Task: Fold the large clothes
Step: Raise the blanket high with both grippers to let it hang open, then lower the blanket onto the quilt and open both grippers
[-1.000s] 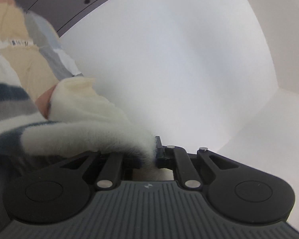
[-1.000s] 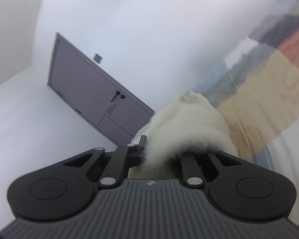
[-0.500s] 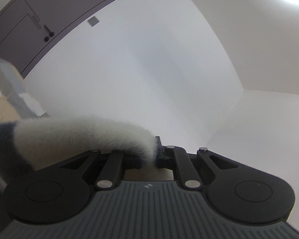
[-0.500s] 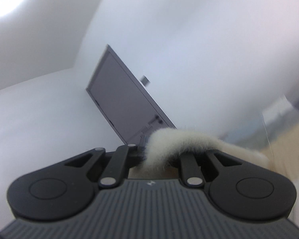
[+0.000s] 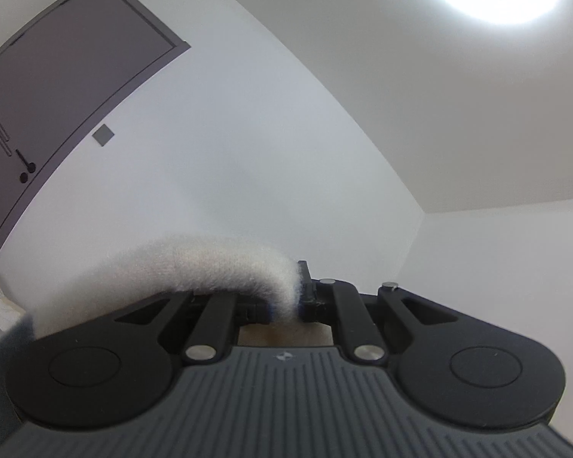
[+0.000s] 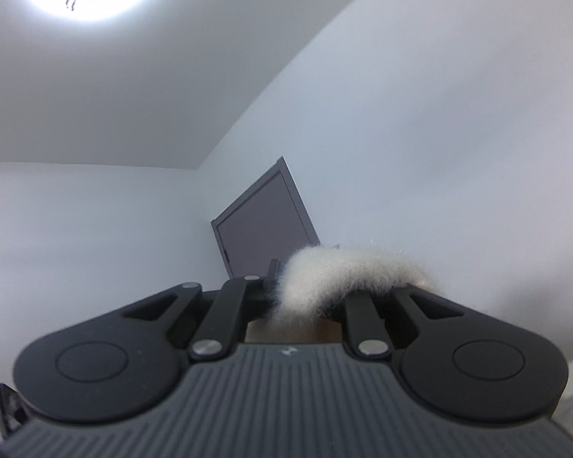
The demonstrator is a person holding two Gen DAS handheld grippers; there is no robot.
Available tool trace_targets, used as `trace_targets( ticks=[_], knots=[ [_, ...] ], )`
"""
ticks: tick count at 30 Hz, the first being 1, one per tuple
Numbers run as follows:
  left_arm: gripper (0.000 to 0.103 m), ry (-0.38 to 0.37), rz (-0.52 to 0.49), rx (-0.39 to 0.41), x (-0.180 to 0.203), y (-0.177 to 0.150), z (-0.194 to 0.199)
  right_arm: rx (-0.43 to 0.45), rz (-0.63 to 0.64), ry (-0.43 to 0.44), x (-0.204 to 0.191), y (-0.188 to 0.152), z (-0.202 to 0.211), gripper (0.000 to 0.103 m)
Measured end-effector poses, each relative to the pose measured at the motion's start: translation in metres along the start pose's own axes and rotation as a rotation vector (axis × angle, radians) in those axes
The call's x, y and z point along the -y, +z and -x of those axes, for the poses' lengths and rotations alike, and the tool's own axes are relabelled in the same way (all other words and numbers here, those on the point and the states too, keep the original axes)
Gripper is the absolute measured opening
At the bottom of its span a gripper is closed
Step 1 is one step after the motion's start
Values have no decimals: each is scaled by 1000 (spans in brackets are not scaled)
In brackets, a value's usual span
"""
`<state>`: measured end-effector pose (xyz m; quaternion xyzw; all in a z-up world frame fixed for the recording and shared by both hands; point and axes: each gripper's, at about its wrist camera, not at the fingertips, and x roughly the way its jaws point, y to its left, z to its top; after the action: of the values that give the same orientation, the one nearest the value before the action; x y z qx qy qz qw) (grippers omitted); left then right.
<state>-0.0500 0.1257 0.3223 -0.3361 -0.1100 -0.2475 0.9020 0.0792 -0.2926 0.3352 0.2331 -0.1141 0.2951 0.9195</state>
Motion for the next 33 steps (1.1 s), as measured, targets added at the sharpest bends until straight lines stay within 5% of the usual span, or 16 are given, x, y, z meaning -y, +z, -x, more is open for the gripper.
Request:
trace_targets(
  ticks=[4, 9, 23, 33],
  knots=[
    [12, 72, 9, -39, -22, -17, -27, -53, -11, -38, -10, 29, -4, 16],
    [12, 169, 1, -157, -131, -82, -100, -224, -47, -159, 47, -3, -49, 16],
    [12, 391, 179, -432, -454, -276, -234, -400, -113, -360, 246, -219, -168, 16],
    [12, 529, 267, -572, -583, -362, -264, -578, -178, -484, 302, -330, -180, 16]
  ],
)
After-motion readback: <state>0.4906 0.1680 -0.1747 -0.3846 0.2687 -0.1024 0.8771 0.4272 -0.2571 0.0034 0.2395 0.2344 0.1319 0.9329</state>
